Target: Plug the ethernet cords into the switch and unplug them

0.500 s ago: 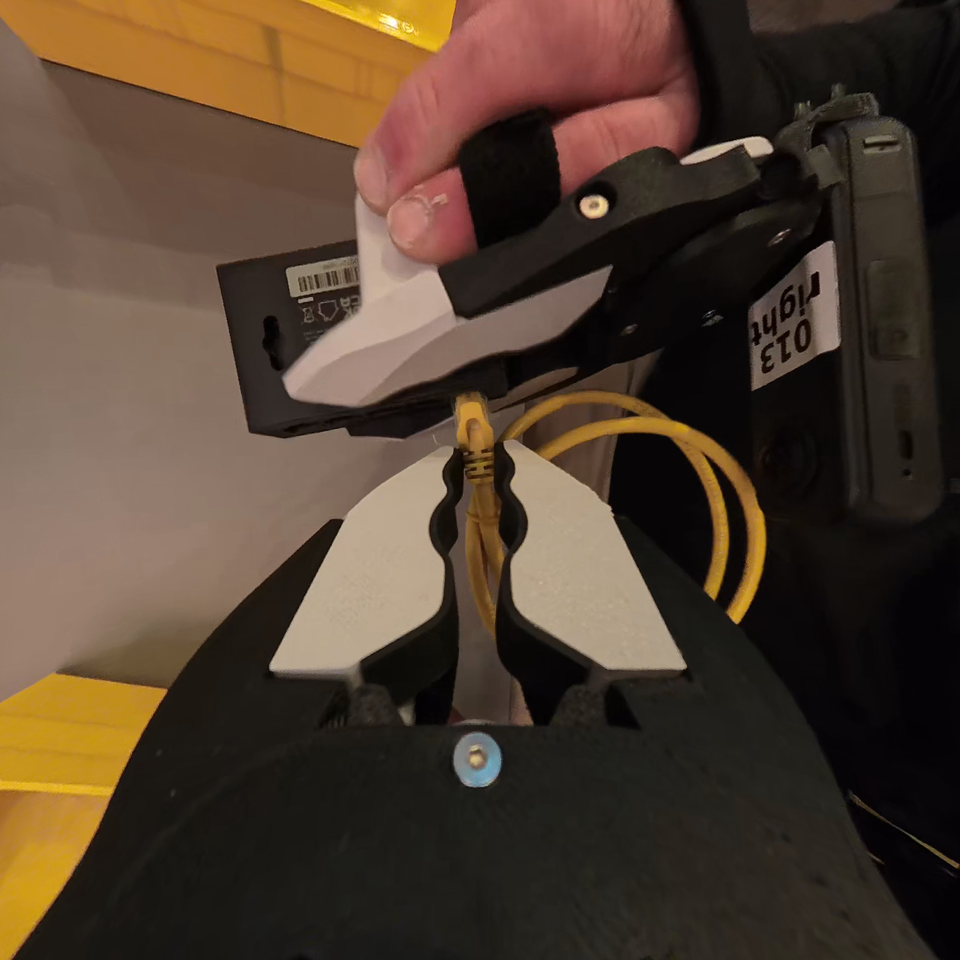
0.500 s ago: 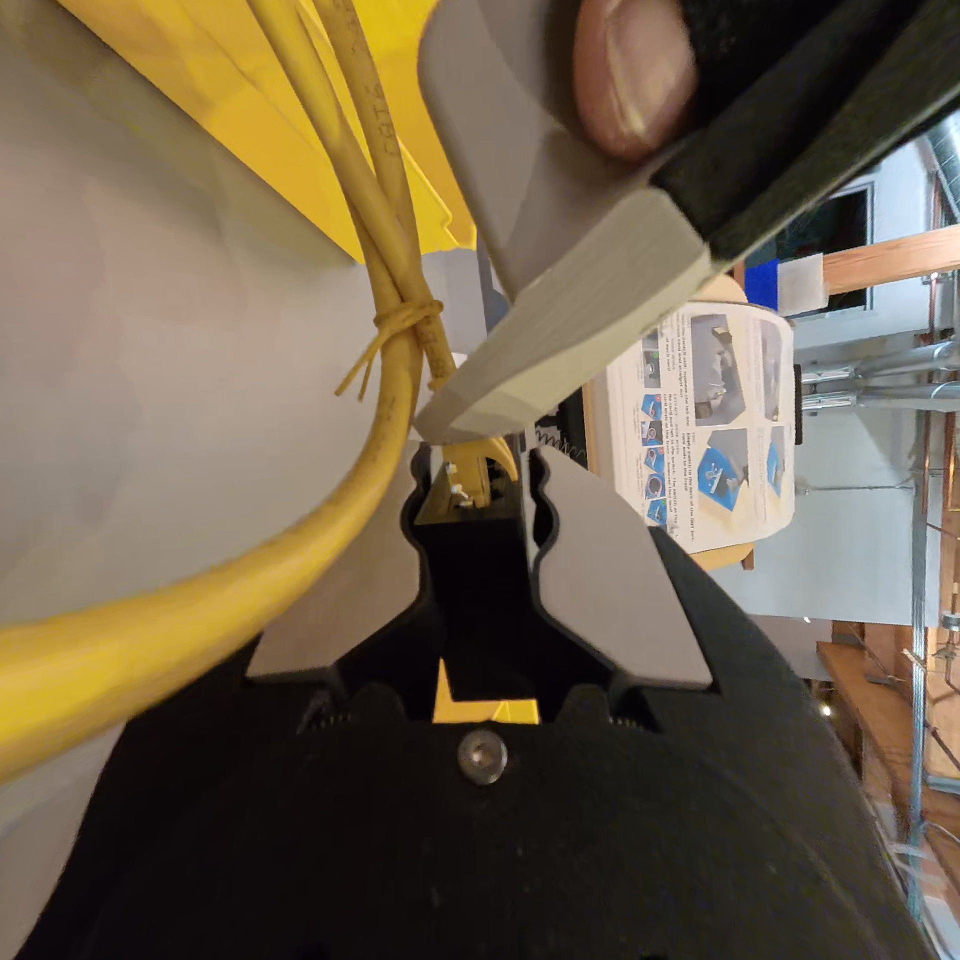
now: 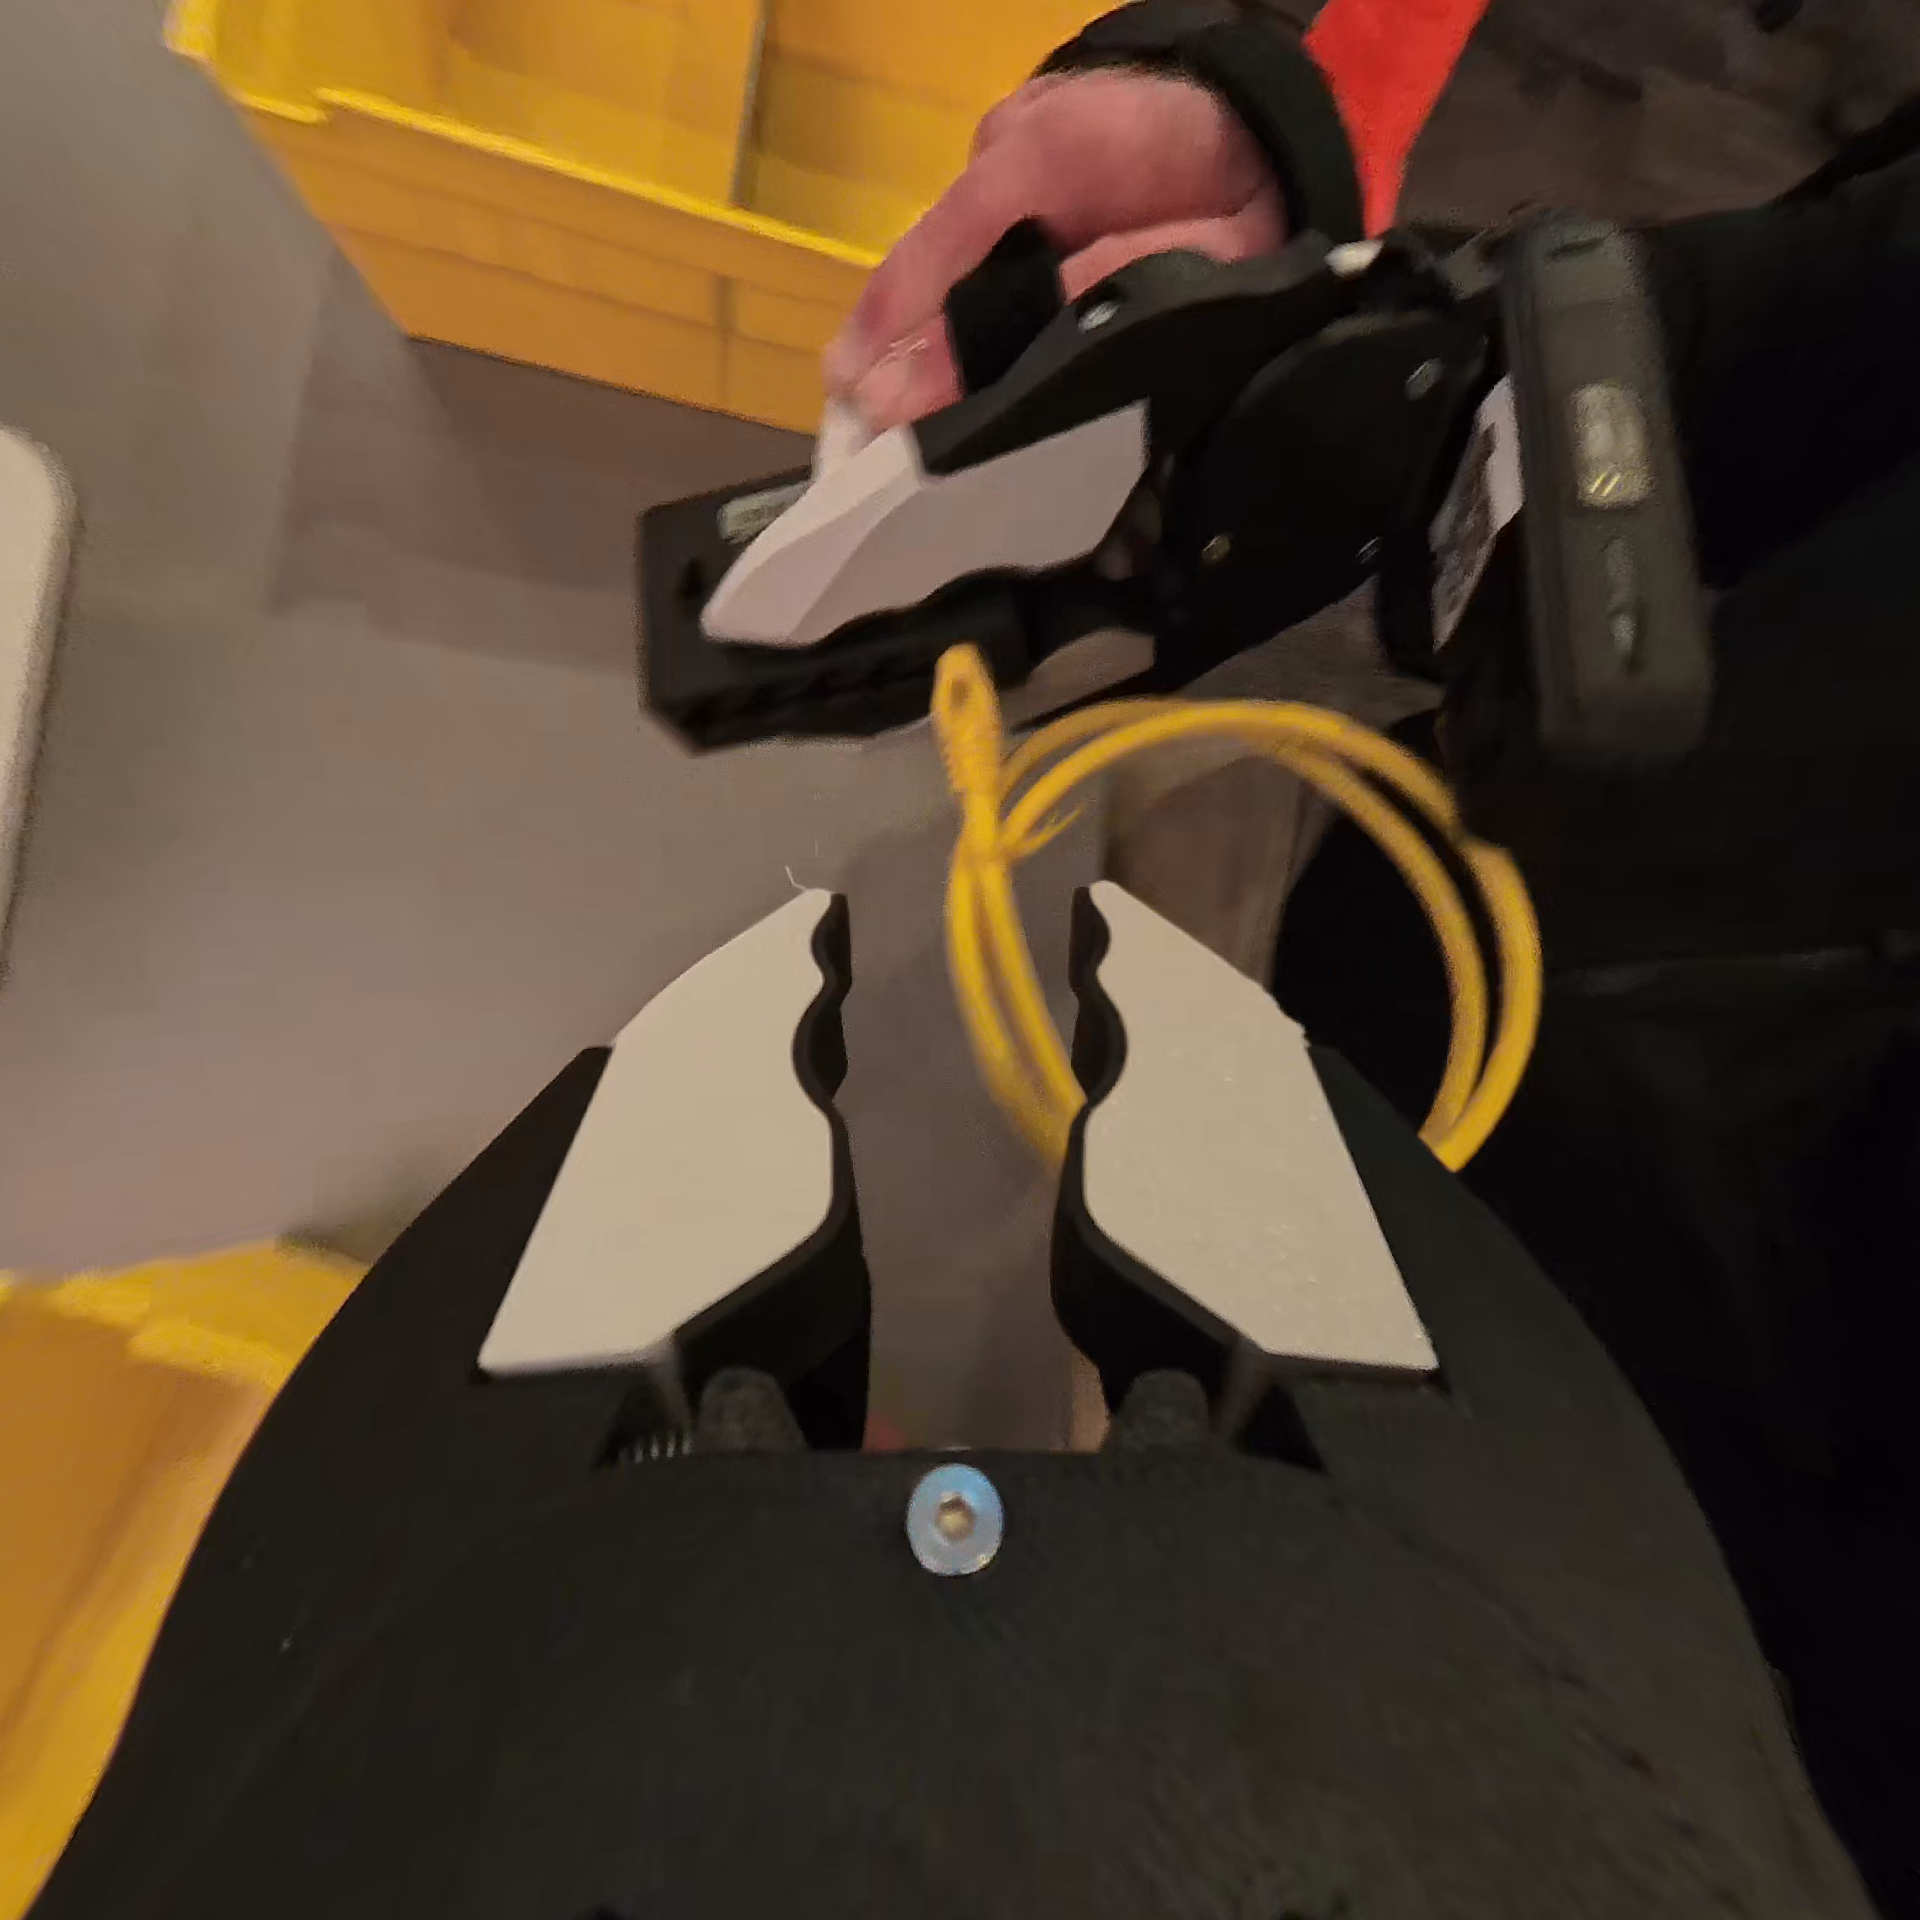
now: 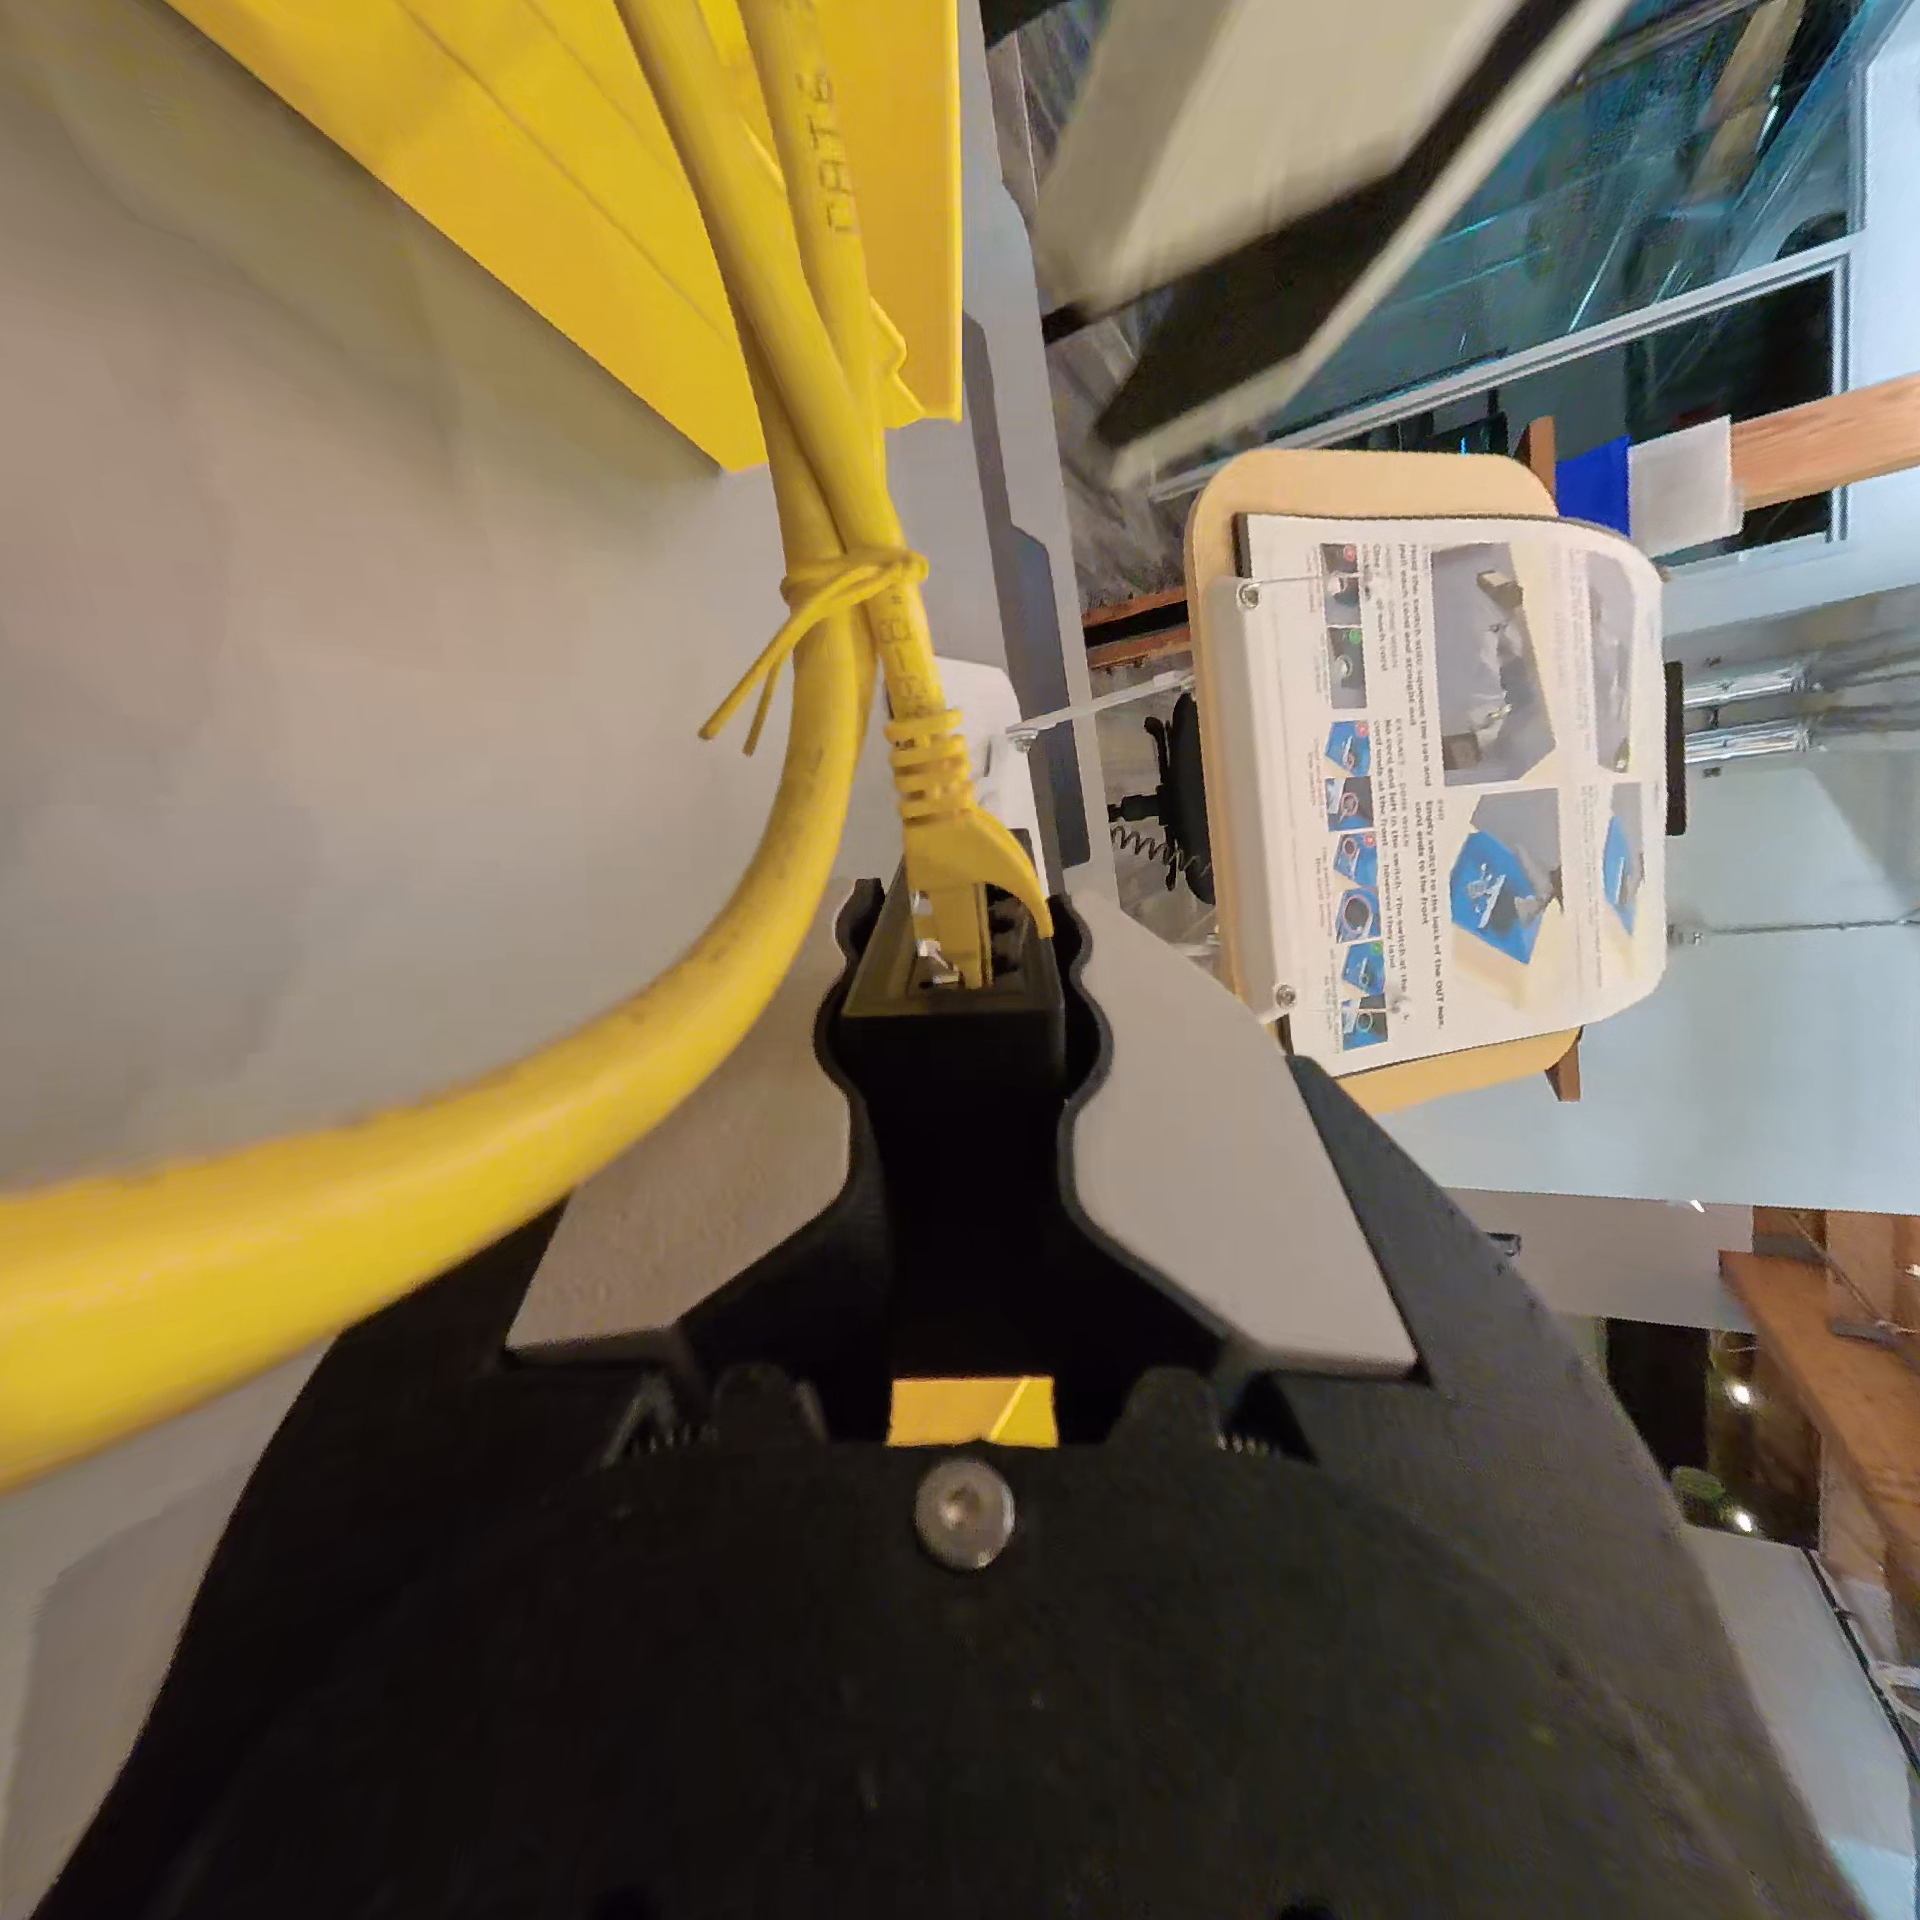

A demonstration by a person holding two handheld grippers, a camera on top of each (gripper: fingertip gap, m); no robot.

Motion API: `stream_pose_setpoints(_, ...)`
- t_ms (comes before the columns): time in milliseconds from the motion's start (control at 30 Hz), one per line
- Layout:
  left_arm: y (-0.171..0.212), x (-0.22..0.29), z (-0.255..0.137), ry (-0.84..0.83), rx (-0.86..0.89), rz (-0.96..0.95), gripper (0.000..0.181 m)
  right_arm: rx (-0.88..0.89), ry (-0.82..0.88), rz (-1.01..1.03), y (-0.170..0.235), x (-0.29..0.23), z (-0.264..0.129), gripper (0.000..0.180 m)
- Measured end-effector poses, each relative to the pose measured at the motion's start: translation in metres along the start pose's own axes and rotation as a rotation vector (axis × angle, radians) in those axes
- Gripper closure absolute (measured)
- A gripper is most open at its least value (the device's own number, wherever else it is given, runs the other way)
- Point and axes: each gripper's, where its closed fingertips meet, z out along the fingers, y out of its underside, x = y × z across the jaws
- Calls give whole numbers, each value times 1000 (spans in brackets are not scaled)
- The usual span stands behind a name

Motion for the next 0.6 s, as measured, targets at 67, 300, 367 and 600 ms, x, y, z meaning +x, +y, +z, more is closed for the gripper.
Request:
stream_pose_setpoints(67,23,-25,-25,-168,-19,6,138,-2,-12,6,1,-2,1,148)
stream_pose_setpoints(300,170,-86,-88,-536,-291,-243,144,12,-46,50,1,-3,3,148)
stream_pose_setpoints(367,217,-92,-91,-562,-354,-411,142,16,-45,56,-1,-2,2,148)
stream_pose_setpoints(600,305,-105,-58,-601,-262,-808,143,29,-67,65,-6,-6,2,148)
